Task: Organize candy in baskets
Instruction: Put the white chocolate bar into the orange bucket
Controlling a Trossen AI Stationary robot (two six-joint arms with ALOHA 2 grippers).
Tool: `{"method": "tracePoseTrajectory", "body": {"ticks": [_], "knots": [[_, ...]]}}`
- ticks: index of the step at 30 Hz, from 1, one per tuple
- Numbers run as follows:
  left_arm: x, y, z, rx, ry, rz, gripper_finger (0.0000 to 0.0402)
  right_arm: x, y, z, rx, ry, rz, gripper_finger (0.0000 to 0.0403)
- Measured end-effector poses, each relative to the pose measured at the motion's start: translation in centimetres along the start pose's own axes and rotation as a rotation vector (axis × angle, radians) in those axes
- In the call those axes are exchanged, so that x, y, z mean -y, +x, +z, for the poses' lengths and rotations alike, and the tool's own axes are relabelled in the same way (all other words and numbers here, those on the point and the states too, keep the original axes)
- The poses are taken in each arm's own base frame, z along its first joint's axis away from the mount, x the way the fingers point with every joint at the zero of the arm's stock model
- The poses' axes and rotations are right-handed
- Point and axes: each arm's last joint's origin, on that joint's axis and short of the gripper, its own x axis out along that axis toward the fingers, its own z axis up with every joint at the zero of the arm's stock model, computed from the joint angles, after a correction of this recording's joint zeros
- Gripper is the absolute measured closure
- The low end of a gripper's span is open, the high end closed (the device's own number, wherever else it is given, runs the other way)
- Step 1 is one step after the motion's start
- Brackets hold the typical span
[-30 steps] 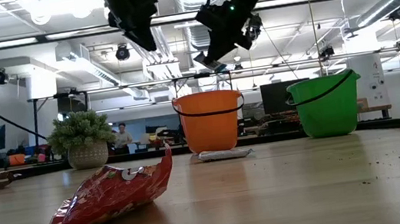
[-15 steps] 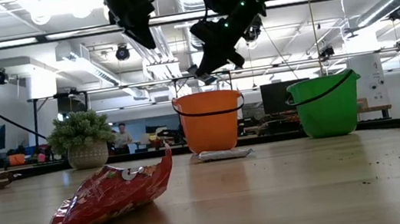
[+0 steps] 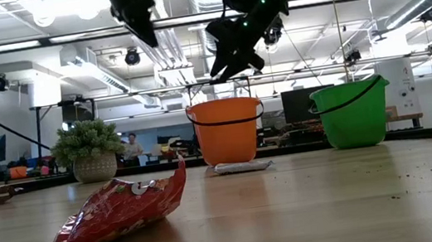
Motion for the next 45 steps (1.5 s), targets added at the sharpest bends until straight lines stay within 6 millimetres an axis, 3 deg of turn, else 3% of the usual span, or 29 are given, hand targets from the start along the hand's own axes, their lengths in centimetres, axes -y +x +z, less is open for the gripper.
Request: {"method": "tracePoseTrajectory", "body": {"ticks": [7,20,33,40,45], "knots": [[-2.0,-4.6,0.5,-0.021,-0.089,0.052,0.0272,0.0,-0.2,0.1,0.005,-0.002,0.001,0.0196],[-2.8,-8.1,-0.9,-0.156,-0.232,0.017,0.0272,0.0,-0.3,-0.8,-0.089,0.017,-0.009,0.0186],[-2.8,-8.6,-1.6,-0.209,-0.359,0.026,0.0213,-1.7,-0.5,-1.7,-0.170,0.001,0.013,0.0186],[-2.2,-8.2,-1.7,-0.231,-0.521,0.036,0.0212,-3.0,-2.0,-1.5,-0.161,-0.023,0.036,0.0186],[-0.8,-8.6,-1.8,-0.238,-0.555,-0.071,0.0215,-3.5,-3.8,-1.2,-0.155,-0.035,0.041,0.0186]]}}
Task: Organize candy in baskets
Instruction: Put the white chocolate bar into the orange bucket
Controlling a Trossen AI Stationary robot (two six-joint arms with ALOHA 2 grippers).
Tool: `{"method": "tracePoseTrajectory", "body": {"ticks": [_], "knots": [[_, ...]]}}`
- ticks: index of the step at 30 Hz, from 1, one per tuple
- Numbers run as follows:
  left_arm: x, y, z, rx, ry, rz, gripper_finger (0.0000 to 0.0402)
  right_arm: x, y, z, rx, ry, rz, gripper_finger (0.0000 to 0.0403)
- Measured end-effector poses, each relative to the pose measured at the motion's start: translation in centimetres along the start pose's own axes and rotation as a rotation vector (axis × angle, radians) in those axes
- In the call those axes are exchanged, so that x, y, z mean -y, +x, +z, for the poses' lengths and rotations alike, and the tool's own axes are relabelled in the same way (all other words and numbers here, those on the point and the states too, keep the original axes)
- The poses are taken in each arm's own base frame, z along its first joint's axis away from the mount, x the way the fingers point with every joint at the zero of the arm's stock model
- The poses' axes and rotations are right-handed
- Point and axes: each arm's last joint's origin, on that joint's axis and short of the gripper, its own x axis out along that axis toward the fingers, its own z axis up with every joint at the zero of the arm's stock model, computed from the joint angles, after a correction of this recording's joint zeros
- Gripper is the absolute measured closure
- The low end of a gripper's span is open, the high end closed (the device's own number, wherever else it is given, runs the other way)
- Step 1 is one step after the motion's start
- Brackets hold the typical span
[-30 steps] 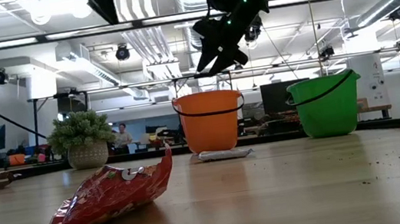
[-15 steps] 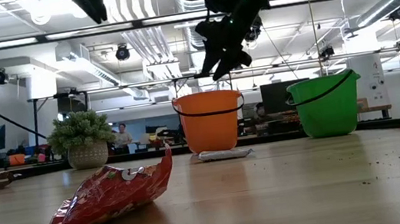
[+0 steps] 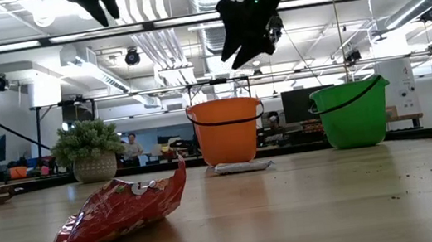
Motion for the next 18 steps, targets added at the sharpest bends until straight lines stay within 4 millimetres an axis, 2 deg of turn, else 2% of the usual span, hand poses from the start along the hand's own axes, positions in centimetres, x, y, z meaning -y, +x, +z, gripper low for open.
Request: {"method": "tracePoseTrajectory", "body": {"ticks": [10,18], "knots": [[2.3,-2.5,-2.3,0.029,-0.023,-0.115,0.0216,-0.6,-4.4,-0.2,0.018,-0.021,-0.007,0.0186],[3.9,-5.1,-4.9,0.044,-0.002,-0.238,0.0216,-1.1,-8.8,-0.7,0.063,-0.009,-0.002,0.0186]]}}
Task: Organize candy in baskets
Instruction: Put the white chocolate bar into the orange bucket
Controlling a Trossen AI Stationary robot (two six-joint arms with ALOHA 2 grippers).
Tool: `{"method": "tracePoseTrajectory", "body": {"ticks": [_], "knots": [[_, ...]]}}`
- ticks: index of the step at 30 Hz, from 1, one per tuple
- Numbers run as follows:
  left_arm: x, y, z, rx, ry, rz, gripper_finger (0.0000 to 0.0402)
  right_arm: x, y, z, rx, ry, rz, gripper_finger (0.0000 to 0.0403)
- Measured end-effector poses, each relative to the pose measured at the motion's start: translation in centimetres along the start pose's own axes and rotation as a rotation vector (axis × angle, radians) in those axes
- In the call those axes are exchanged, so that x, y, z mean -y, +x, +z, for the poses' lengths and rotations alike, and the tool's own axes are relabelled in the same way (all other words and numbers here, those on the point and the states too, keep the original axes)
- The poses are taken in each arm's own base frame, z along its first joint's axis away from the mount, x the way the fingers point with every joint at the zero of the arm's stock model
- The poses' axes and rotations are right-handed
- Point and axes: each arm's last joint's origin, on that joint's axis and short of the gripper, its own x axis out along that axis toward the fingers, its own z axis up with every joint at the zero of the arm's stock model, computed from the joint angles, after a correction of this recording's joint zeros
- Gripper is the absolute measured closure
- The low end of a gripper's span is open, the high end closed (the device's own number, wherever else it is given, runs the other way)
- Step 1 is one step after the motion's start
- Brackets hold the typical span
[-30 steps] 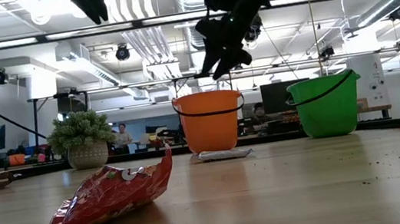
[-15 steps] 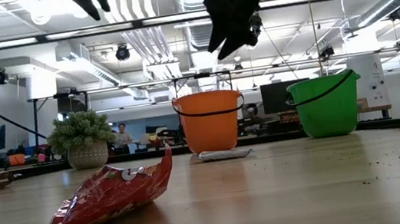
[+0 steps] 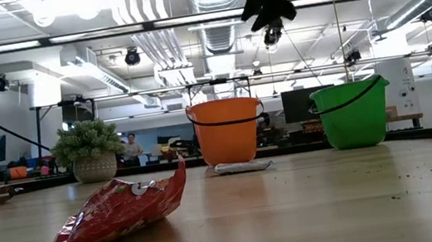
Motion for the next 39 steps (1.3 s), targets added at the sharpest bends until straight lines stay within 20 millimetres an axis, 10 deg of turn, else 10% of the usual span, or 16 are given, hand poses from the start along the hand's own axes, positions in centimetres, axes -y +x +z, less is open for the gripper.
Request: {"method": "tracePoseTrajectory", "body": {"ticks": [18,39], "knots": [[4.8,-3.2,-5.7,-0.085,0.034,-0.218,0.0216,-1.1,-8.8,-2.1,0.064,0.131,0.050,0.0186],[7.7,-4.1,-14.7,-0.170,-0.347,-0.189,0.0216,-1.0,-9.4,-3.5,-0.059,0.291,0.023,0.0186]]}}
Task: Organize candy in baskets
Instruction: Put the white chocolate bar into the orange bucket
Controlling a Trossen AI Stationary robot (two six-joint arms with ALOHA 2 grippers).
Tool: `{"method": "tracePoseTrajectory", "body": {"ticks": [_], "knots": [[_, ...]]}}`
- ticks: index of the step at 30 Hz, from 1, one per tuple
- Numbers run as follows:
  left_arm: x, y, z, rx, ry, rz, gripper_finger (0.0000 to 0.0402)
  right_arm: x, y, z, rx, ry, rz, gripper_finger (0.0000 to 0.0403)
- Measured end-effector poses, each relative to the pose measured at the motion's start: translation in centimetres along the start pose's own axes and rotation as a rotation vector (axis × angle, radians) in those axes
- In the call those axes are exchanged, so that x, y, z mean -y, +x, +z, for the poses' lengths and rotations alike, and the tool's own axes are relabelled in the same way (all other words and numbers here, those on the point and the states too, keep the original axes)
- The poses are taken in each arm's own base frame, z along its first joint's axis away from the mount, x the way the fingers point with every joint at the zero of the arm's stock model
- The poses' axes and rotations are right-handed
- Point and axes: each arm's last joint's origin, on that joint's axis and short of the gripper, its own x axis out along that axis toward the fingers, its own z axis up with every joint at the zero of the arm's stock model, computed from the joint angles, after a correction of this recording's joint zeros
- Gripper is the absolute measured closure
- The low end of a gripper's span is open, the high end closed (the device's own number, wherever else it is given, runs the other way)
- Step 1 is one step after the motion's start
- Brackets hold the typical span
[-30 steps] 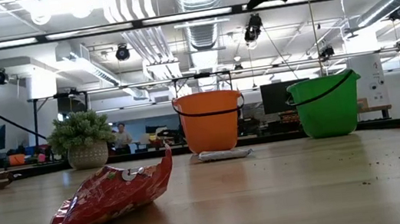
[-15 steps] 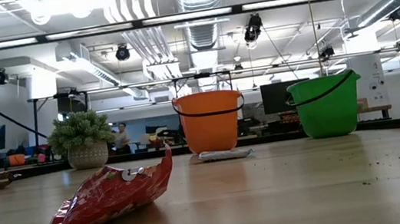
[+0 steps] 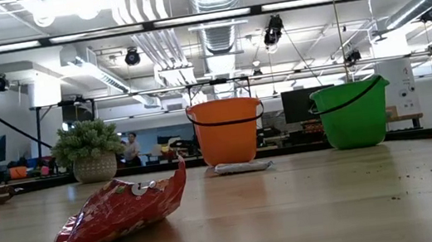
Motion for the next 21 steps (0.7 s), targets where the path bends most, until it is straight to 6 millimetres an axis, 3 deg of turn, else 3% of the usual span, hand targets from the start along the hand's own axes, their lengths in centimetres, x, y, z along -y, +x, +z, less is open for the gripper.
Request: {"method": "tracePoseTrajectory", "body": {"ticks": [4,12,21], "knots": [[-0.6,1.3,-1.4,-0.001,-0.059,0.057,0.0216,-0.1,0.0,-0.1,-0.017,-0.001,0.025,0.0186],[-1.2,3.8,-4.7,-0.067,-0.341,0.179,0.0216,-0.2,0.0,-0.3,-0.044,-0.099,0.070,0.0186],[0.2,6.9,-7.6,-0.106,-0.348,0.305,0.0216,0.1,0.0,-0.8,-0.102,-0.206,0.054,0.0186]]}}
